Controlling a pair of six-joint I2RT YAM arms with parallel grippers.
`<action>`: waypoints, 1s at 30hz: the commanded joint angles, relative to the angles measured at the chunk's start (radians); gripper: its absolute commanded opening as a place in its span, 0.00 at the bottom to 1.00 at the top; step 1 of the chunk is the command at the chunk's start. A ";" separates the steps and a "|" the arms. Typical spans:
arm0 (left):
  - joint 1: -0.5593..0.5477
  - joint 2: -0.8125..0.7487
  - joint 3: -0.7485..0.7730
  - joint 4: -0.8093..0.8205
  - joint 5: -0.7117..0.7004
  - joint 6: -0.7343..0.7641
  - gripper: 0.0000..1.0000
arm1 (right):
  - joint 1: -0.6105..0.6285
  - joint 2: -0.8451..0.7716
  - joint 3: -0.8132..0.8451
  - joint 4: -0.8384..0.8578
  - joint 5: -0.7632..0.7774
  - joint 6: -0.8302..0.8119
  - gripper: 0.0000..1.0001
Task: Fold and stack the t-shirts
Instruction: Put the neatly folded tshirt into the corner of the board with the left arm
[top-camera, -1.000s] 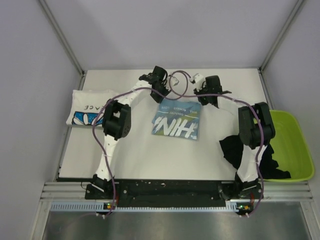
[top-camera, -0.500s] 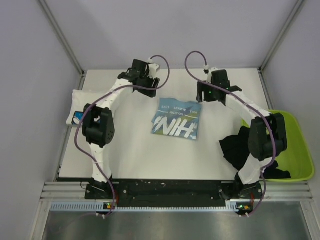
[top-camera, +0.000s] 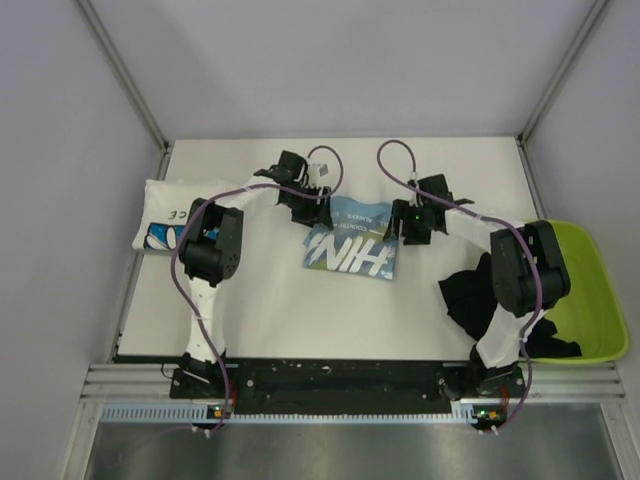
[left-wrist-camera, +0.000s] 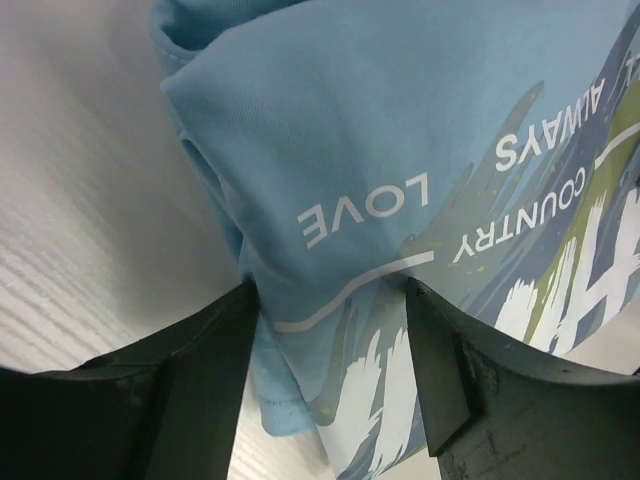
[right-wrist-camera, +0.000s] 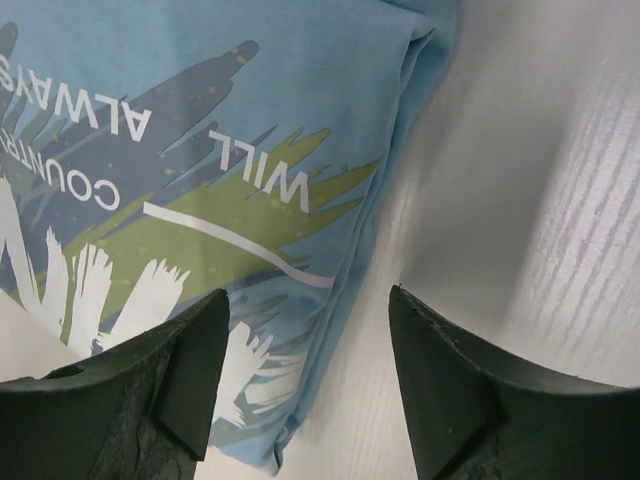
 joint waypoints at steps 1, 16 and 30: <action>0.007 0.044 0.009 0.039 0.045 -0.089 0.66 | -0.008 0.061 -0.004 0.102 -0.068 0.073 0.64; 0.024 0.169 0.076 0.068 0.513 -0.213 0.00 | -0.031 0.060 -0.010 0.116 -0.072 0.087 0.66; 0.217 -0.163 -0.198 -0.126 0.213 0.075 0.00 | -0.064 -0.245 -0.033 -0.151 0.206 -0.082 0.99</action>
